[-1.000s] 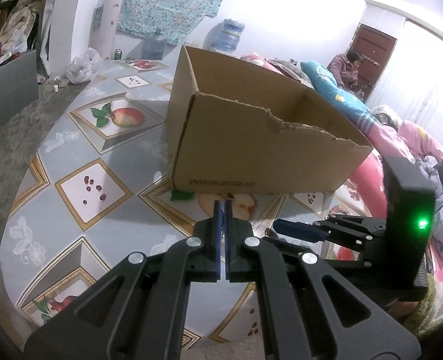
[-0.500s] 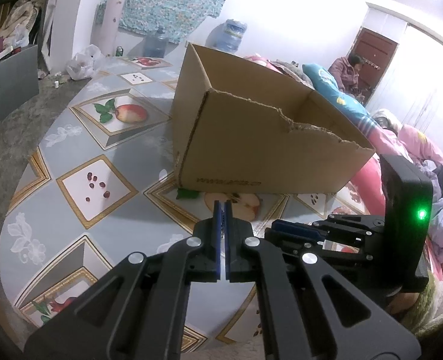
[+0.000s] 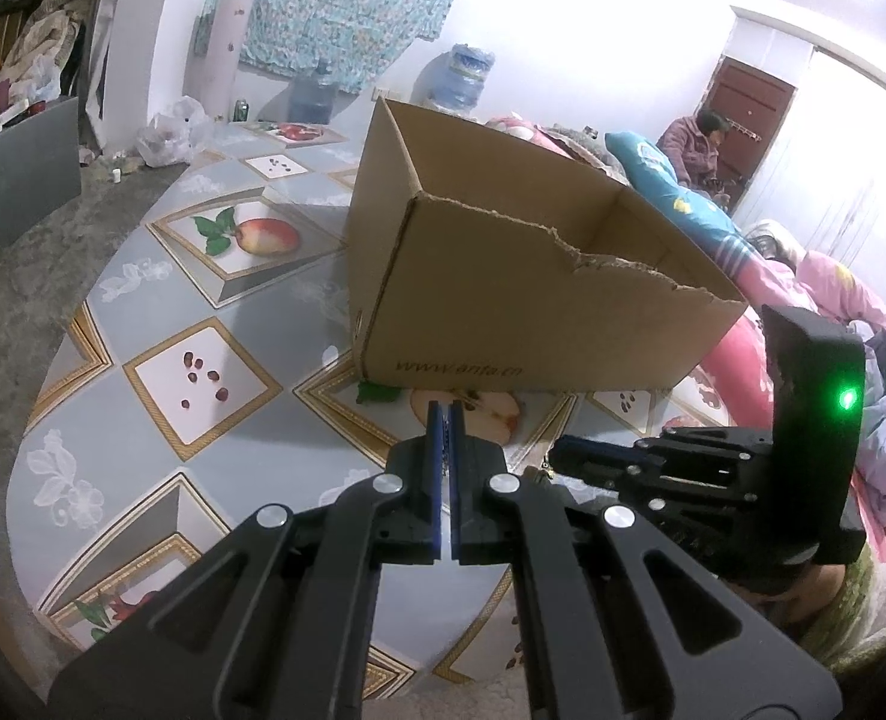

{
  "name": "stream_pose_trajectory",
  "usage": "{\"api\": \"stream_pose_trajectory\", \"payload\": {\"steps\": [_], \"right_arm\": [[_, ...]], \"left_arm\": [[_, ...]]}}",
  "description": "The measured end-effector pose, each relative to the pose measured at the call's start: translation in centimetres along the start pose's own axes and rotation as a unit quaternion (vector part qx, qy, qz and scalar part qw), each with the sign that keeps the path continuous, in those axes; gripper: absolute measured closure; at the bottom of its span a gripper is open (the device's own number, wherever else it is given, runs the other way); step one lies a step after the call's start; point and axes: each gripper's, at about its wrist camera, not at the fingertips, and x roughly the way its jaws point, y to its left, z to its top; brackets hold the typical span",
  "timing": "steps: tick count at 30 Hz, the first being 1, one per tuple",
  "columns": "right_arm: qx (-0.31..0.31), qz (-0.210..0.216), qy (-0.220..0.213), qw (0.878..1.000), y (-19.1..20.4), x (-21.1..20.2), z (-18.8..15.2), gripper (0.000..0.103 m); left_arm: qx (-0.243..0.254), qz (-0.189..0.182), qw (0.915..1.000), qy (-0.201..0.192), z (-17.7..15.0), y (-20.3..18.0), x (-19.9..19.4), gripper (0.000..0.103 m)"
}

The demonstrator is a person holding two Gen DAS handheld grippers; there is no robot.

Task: Organize jewelry
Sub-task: 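Lower the right gripper onto the silver earrings and close it, then carry the silver earring into the cardboard box and open the right gripper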

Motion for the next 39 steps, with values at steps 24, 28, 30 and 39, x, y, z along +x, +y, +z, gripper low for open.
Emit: {"api": "stream_pose_trajectory", "payload": {"steps": [24, 28, 30, 39], "right_arm": [[-0.037, -0.007, 0.018, 0.999, 0.5, 1.3, 0.1, 0.092], [-0.030, -0.002, 0.017, 0.999, 0.2, 1.3, 0.0, 0.092], [-0.027, 0.001, 0.017, 0.999, 0.1, 1.3, 0.1, 0.092], [0.003, 0.031, 0.006, 1.000, -1.3, 0.2, 0.6, 0.092]], "left_arm": [[0.002, -0.001, 1.0000, 0.002, -0.1, -0.7, 0.1, 0.102], [0.002, -0.001, 1.0000, 0.001, 0.0, -0.6, 0.1, 0.102], [0.002, -0.001, 1.0000, 0.001, 0.0, -0.7, 0.1, 0.102], [0.003, 0.003, 1.0000, -0.001, -0.1, -0.7, 0.0, 0.102]]}}
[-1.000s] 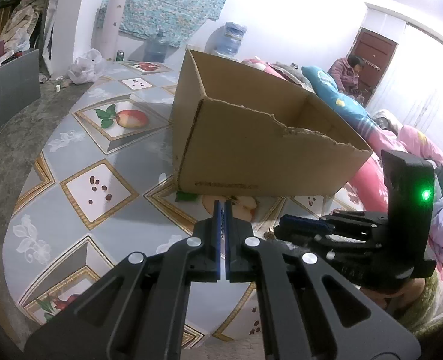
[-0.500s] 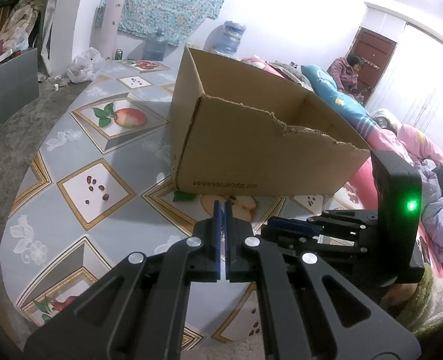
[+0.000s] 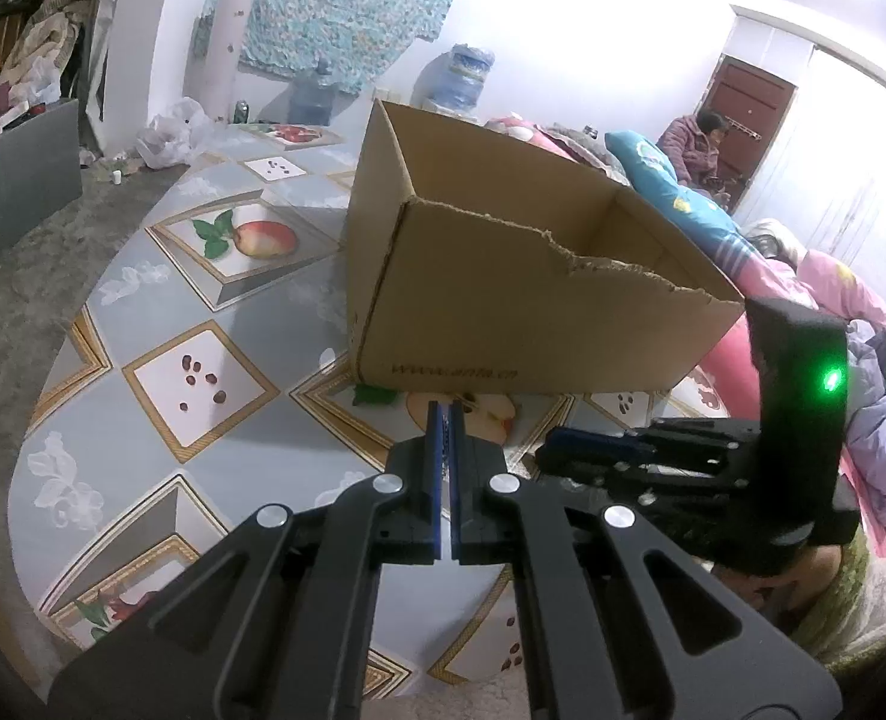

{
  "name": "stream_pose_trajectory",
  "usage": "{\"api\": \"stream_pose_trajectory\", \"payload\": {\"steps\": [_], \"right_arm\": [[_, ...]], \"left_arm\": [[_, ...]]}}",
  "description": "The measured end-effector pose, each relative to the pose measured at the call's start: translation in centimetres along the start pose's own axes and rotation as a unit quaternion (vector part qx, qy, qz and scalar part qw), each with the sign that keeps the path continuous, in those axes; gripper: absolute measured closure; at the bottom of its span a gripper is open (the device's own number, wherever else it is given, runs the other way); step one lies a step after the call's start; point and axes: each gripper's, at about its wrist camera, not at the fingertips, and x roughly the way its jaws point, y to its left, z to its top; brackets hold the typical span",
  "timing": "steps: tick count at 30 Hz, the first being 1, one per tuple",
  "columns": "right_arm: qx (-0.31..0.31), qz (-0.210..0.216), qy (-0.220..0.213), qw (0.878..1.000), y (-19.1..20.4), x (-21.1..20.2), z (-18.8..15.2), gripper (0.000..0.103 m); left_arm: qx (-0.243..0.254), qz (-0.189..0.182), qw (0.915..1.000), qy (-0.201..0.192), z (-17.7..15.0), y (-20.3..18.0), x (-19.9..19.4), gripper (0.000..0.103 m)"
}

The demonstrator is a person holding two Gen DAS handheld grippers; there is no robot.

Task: Organize jewelry
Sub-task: 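Carry the silver earring into the cardboard box and open the right gripper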

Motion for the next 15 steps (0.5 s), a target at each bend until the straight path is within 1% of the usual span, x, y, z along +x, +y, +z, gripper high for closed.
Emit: {"api": "stream_pose_trajectory", "payload": {"steps": [4, 7, 9, 10, 12, 15], "right_arm": [[0.005, 0.016, -0.030, 0.999, -0.2, -2.6, 1.0, 0.092], [-0.002, 0.022, -0.064, 0.998, 0.1, -5.4, 2.2, 0.092], [-0.013, 0.021, -0.094, 0.995, 0.0, -7.6, 3.6, 0.092], [-0.016, 0.020, -0.104, 0.994, -0.2, -8.3, 4.2, 0.092], [-0.017, 0.018, -0.124, 0.992, -0.9, -9.7, 5.9, 0.091], [-0.002, 0.023, -0.121, 0.992, -3.0, -10.3, 7.8, 0.091]], "left_arm": [[0.004, -0.002, 0.9999, -0.010, 0.6, -0.4, -1.1, 0.102], [0.018, -0.013, 0.9993, -0.029, 1.7, -1.4, -2.3, 0.102], [0.024, -0.032, 0.9982, -0.044, 3.0, -2.1, -3.2, 0.102], [0.028, -0.045, 0.9973, -0.052, 4.0, -2.6, -3.5, 0.102], [0.037, -0.058, 0.9958, -0.060, 5.5, -3.4, -3.6, 0.102], [0.052, -0.076, 0.9938, -0.062, 8.3, -4.7, -2.7, 0.102]]}}
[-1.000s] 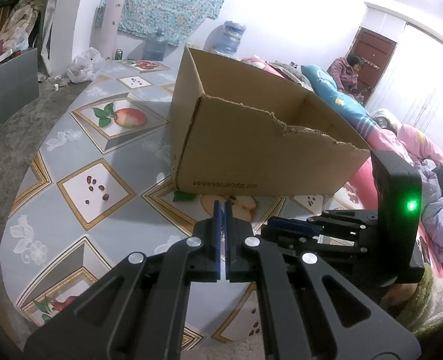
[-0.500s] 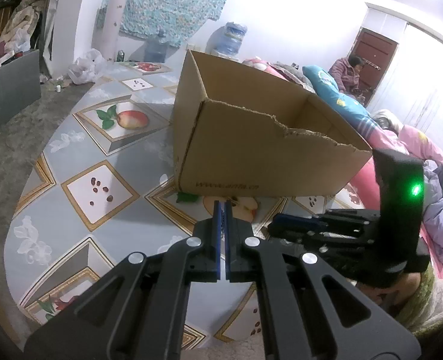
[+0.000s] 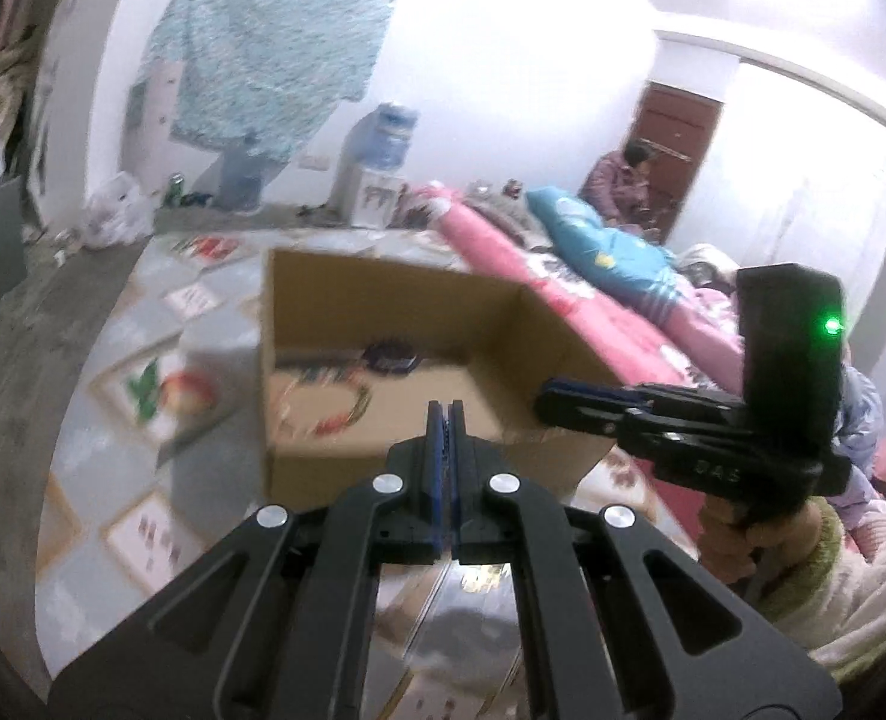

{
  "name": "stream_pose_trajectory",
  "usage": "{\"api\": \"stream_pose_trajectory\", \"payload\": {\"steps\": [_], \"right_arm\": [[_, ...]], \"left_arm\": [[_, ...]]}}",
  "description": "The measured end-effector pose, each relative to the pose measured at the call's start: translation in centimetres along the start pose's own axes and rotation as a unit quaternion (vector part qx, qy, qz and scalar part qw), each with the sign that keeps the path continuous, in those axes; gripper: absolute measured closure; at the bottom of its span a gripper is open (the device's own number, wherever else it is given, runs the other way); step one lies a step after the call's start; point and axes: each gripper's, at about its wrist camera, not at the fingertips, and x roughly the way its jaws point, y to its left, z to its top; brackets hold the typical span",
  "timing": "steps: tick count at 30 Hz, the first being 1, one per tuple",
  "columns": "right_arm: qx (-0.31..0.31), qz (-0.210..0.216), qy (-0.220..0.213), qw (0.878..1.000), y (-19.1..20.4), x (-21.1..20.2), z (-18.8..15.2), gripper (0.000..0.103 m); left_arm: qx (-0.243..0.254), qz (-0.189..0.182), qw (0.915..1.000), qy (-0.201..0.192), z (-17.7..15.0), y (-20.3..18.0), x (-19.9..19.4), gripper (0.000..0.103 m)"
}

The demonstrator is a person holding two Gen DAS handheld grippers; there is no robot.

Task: Organize jewelry
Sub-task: 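Carry the silver earring into the cardboard box and open the right gripper, then withdraw the right gripper from the box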

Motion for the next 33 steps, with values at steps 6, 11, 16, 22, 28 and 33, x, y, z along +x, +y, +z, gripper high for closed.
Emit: {"api": "stream_pose_trajectory", "payload": {"steps": [6, 11, 16, 22, 28, 33], "right_arm": [[0.061, 0.004, 0.054, 0.997, -5.6, 3.2, 3.1, 0.091], [0.072, -0.014, 0.084, 0.994, -8.3, 6.1, 4.2, 0.091], [0.072, -0.036, 0.106, 0.991, -10.1, 8.0, 4.7, 0.091], [0.089, -0.033, 0.099, 0.991, -11.7, 8.3, 5.0, 0.091], [0.086, -0.029, 0.069, 0.994, -11.6, 6.8, 5.0, 0.091], [0.085, -0.021, 0.025, 0.996, -11.3, 3.8, 5.2, 0.091]], "left_arm": [[-0.007, -0.016, 0.9977, 0.065, 4.0, -0.4, 6.7, 0.102], [-0.041, -0.011, 0.9886, 0.145, 5.0, 0.6, 13.1, 0.102], [-0.041, 0.010, 0.9830, 0.179, 5.1, 1.0, 16.9, 0.102], [-0.046, 0.014, 0.9826, 0.180, 5.2, 0.9, 18.9, 0.078], [-0.035, 0.030, 0.9853, 0.164, 5.7, 0.4, 18.3, 0.062], [-0.020, 0.039, 0.9908, 0.128, 6.3, -0.4, 15.1, 0.050]]}}
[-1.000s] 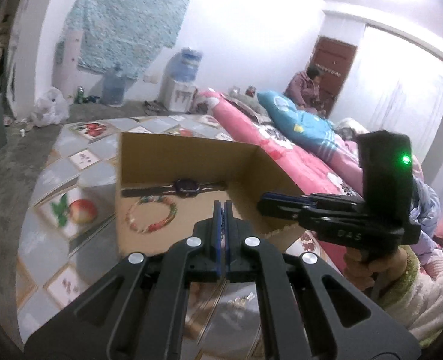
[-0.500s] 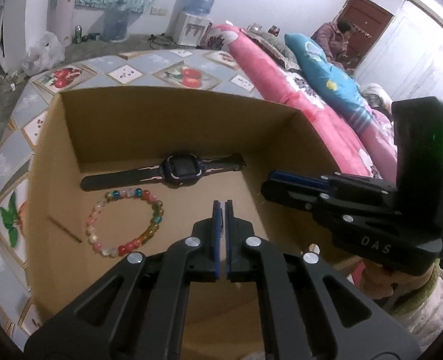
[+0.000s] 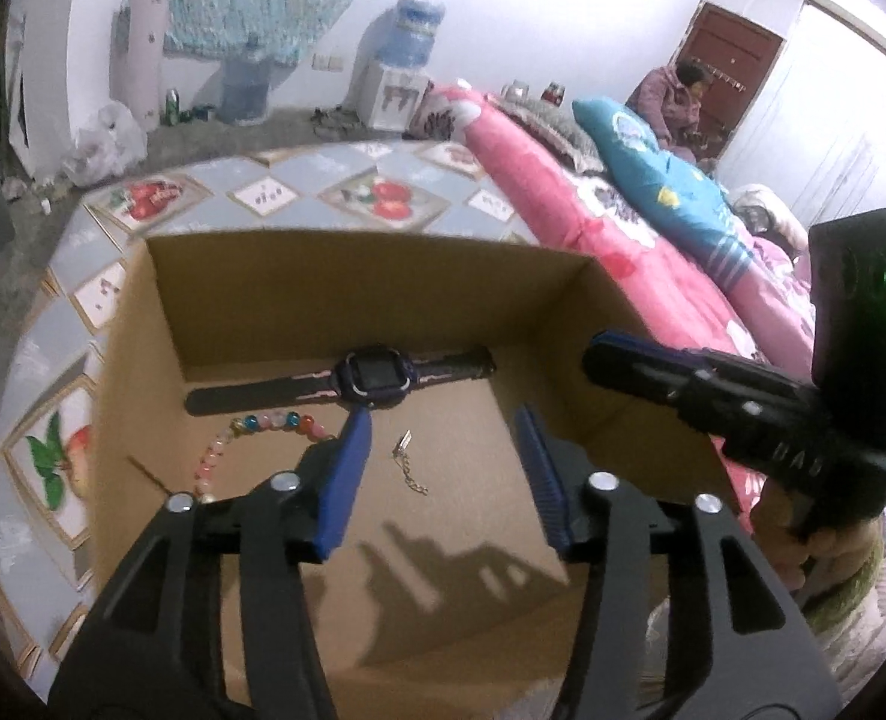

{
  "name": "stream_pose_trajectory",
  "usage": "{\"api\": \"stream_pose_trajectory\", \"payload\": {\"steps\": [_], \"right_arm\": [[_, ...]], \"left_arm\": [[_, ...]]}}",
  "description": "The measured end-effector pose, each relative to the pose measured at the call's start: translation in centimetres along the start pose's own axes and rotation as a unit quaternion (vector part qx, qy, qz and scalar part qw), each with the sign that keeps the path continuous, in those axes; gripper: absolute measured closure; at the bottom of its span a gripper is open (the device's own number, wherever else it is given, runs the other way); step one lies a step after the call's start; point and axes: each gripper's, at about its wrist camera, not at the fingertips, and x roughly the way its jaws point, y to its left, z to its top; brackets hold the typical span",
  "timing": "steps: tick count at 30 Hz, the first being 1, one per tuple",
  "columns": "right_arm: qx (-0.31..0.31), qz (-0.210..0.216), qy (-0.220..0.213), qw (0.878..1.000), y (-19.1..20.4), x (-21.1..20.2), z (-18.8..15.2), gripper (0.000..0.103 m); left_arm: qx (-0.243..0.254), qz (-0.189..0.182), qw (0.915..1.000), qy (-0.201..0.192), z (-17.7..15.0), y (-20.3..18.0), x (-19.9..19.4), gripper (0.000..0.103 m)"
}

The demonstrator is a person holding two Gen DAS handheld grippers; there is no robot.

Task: Organize jewelry
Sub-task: 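Withdraw the right gripper from the box, then move both grippers to the small ring and flower earring beside the pink bracelet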

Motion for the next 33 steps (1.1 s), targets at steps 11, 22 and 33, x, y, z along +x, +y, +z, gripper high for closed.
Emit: {"api": "stream_pose_trajectory", "payload": {"steps": [11, 22, 33], "right_arm": [[-0.060, 0.035, -0.092, 0.993, 4.2, -10.1, -5.9, 0.059], [0.022, 0.030, 0.015, 0.999, 4.0, -8.1, -17.7, 0.049], [0.021, -0.040, 0.094, 0.995, 5.5, -4.3, -22.2, 0.043]], "left_arm": [[0.054, 0.008, 0.9948, -0.086, -5.4, -1.5, -10.7, 0.018], [0.031, 0.085, 0.9956, 0.025, -15.9, 1.0, -8.8, 0.012], [0.045, 0.177, 0.9777, 0.105, -19.1, 0.9, -2.9, 0.010]]}}
